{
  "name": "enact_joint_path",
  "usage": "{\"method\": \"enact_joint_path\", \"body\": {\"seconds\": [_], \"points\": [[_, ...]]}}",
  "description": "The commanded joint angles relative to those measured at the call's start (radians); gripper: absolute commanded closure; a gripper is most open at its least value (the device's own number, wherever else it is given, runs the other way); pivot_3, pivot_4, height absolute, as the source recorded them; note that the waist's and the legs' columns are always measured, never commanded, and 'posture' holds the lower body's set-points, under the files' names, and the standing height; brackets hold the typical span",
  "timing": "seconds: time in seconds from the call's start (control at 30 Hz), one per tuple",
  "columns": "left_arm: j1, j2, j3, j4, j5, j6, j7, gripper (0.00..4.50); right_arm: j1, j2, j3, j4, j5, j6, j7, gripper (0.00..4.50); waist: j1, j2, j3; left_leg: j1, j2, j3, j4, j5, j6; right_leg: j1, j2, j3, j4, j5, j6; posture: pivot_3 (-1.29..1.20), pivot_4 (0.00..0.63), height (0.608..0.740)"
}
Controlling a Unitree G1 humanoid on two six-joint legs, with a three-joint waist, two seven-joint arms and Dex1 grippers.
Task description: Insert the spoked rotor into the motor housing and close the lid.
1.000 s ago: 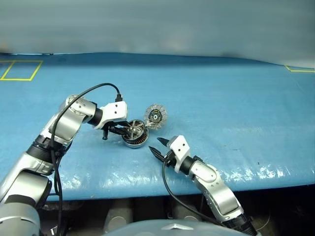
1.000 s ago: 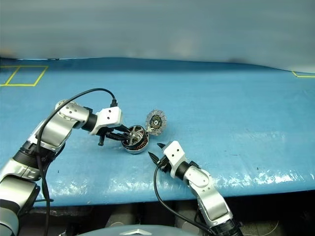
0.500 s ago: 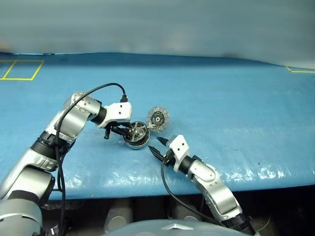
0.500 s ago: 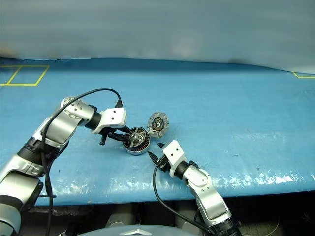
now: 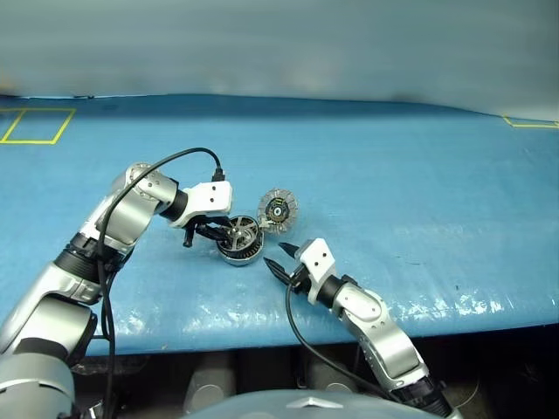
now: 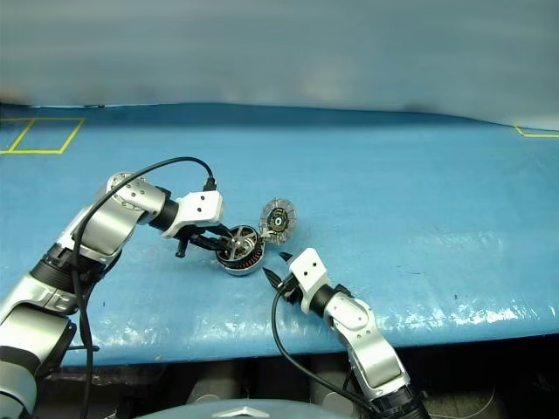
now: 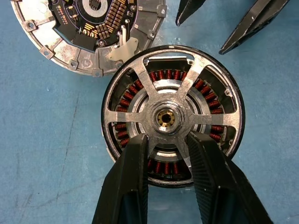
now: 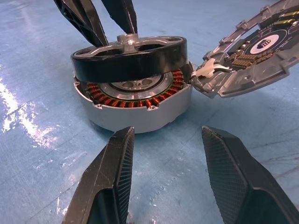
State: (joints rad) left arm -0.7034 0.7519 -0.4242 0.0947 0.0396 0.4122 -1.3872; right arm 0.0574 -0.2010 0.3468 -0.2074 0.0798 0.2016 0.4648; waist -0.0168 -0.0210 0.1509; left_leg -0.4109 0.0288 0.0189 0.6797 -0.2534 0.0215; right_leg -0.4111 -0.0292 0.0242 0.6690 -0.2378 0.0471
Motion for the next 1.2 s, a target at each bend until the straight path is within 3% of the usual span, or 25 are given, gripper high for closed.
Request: {"method": "enact_joint_path", "body": {"seconds": [0.03, 0.47, 0.83, 1.03, 1.13, 1.2], "points": [[-0.004, 0.002, -0.022, -0.023, 0.012, -0.001, -0.023, 3.52, -0.013, 0.004, 0.002, -0.018, 0.000, -0.025, 0.008, 2.11, 0.000, 0.000, 0.000, 0.000, 0.000, 0.000, 0.000, 0.000, 0.000, 0.000, 0.000, 0.000, 0.000, 0.000, 0.000, 0.00, 0.150, 0.740], [-0.034, -0.041, -0.060, 0.011, 0.061, -0.027, -0.032, 3.52, -0.006, 0.012, -0.001, -0.019, -0.002, -0.025, -0.001, 2.11, 0.006, 0.000, 0.000, 0.000, 0.000, 0.000, 0.002, 0.000, 0.000, 0.001, 0.000, 0.001, 0.001, -0.001, 0.000, 0.00, 0.150, 0.740], [-0.035, -0.065, -0.024, -0.013, 0.020, -0.003, -0.026, 0.05, -0.009, 0.016, 0.001, -0.015, 0.000, -0.026, -0.003, 2.11, 0.003, 0.001, 0.000, -0.001, 0.000, 0.000, 0.002, 0.000, 0.000, -0.001, 0.001, 0.001, 0.002, 0.000, 0.000, 0.00, 0.150, 0.740], [-0.011, -0.074, 0.107, -0.109, -0.126, 0.101, -0.001, 0.05, -0.002, 0.012, -0.001, -0.025, 0.002, -0.023, -0.001, 2.11, 0.002, 0.001, 0.000, -0.001, 0.000, 0.000, 0.003, 0.000, 0.000, -0.001, 0.001, 0.002, 0.002, 0.000, 0.000, 0.00, 0.150, 0.740], [0.039, -0.069, 0.216, -0.180, -0.218, 0.173, 0.049, 0.63, 0.002, 0.007, -0.007, -0.032, 0.005, -0.020, -0.001, 2.11, -0.002, 0.001, 0.000, -0.001, 0.001, 0.000, 0.002, 0.000, 0.000, -0.001, 0.001, 0.002, 0.002, 0.000, 0.000, 0.00, 0.150, 0.740], [0.093, -0.066, 0.287, -0.225, -0.265, 0.211, 0.097, 1.30, 0.005, 0.003, -0.011, -0.037, 0.008, -0.018, -0.001, 2.11, -0.005, 0.001, 0.000, -0.001, 0.001, 0.000, 0.002, 0.000, 0.000, -0.002, 0.001, 0.002, 0.003, 0.000, 0.000, 0.00, 0.150, 0.740]]}}
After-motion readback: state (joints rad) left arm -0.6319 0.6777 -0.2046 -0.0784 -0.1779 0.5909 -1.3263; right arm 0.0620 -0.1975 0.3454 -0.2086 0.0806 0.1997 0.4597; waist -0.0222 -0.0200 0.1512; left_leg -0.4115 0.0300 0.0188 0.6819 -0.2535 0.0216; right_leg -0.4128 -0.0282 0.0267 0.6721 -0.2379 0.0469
